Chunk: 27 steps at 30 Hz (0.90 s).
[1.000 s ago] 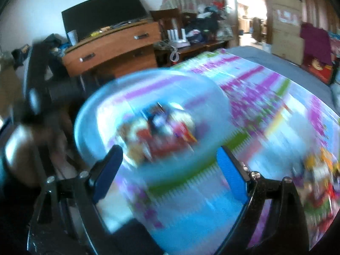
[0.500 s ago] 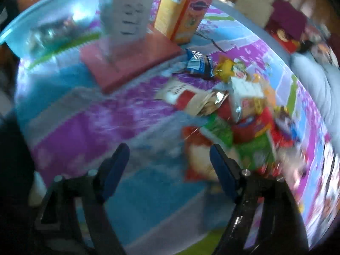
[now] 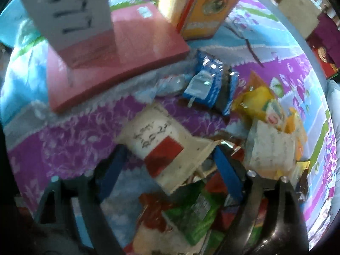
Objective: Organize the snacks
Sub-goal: 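Move both tools back toward the snack pile, then grasp a white cracker packet with the right tool while the left tool grasps a Wangwang rice cracker bag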
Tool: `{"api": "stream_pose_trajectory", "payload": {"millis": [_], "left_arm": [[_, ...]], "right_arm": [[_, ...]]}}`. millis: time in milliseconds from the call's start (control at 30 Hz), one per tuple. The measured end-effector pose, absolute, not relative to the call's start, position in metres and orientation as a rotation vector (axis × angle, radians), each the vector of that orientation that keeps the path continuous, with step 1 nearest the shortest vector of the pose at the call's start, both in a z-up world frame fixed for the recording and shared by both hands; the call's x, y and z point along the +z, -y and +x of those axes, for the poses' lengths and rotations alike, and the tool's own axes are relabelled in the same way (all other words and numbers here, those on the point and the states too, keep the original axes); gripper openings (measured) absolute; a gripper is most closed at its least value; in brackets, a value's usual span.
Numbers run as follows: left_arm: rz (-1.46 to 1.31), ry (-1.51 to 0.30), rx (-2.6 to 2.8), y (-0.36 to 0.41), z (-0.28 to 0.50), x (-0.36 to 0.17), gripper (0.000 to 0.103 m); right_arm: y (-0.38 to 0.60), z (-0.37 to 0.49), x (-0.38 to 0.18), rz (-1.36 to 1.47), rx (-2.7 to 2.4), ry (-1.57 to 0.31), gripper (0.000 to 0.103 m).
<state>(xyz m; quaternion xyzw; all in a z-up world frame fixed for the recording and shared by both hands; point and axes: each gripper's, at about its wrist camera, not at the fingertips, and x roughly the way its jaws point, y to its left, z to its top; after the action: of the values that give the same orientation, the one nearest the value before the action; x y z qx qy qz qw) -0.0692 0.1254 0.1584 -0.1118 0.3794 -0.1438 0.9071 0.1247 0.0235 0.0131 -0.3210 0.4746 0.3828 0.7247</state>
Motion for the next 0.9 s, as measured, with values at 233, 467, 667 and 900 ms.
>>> {"api": "stream_pose_trajectory", "payload": {"millis": [233, 467, 667, 900], "left_arm": [[-0.231, -0.812, -0.321, -0.111, -0.068, 0.152, 0.077], [-0.237, -0.855, -0.38, -0.083, -0.061, 0.14, 0.077], [-0.221, -0.892, -0.417, -0.059, -0.054, 0.13, 0.077], [-0.137, -0.95, -0.458, -0.027, -0.031, 0.101, 0.077]], "right_arm": [[0.04, 0.101, 0.066, -0.359, 0.808, -0.943, 0.006], [0.126, 0.044, 0.084, -0.017, 0.708, -0.905, 0.006], [0.165, -0.01, 0.05, 0.078, 0.622, -1.009, 0.01], [0.181, -0.026, 0.013, 0.15, 0.528, -1.071, 0.044]]}}
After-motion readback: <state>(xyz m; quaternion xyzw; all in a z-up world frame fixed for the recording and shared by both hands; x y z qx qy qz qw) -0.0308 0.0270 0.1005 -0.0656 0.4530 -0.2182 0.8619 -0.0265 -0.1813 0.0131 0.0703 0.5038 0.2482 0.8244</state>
